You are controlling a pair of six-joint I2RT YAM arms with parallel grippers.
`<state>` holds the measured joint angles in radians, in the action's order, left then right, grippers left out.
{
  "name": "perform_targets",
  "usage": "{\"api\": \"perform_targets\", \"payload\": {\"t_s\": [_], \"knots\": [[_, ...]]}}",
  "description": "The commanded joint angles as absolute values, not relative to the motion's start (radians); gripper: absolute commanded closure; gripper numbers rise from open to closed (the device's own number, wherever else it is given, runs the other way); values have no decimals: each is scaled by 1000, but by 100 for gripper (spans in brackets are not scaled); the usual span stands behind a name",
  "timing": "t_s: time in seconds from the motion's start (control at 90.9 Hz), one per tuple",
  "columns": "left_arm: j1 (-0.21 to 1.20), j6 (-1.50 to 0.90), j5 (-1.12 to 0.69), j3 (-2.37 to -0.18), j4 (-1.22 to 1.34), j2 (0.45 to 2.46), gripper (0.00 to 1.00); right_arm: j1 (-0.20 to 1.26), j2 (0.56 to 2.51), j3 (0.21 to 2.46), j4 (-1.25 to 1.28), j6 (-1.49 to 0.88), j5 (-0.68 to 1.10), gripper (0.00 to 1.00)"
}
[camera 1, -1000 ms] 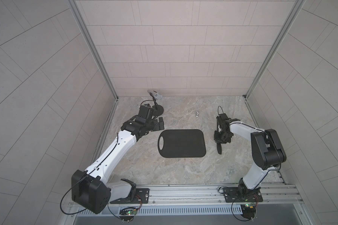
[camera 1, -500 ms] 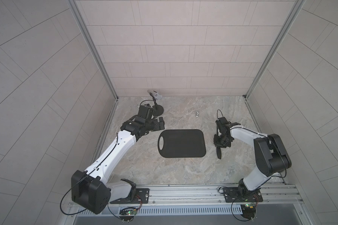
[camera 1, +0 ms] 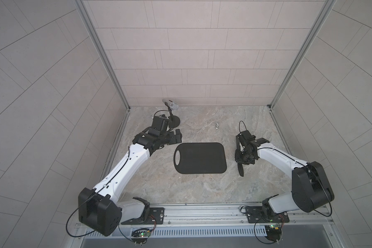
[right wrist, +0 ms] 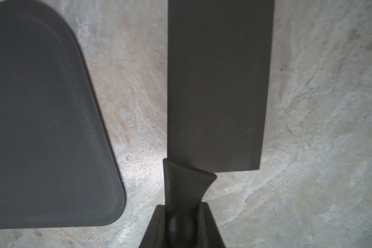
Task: Align the knife with the edge of the cutting board
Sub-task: Pick up the knife at the center of the board, then place the knife at the center of the board.
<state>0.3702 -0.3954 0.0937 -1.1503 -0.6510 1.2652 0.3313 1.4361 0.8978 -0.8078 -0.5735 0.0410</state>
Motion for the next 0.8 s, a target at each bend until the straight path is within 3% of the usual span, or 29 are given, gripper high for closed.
{"api": "perform_targets", "payload": {"t_s": [0.0,0.793], "knots": [[364,-399,84,-1138,-646,1240,0,365,1388,894,-815,-605,34,100],[349,-403,100,-1134,-647,1263,0,516,1344,824,-759,-673,44,100]]}}
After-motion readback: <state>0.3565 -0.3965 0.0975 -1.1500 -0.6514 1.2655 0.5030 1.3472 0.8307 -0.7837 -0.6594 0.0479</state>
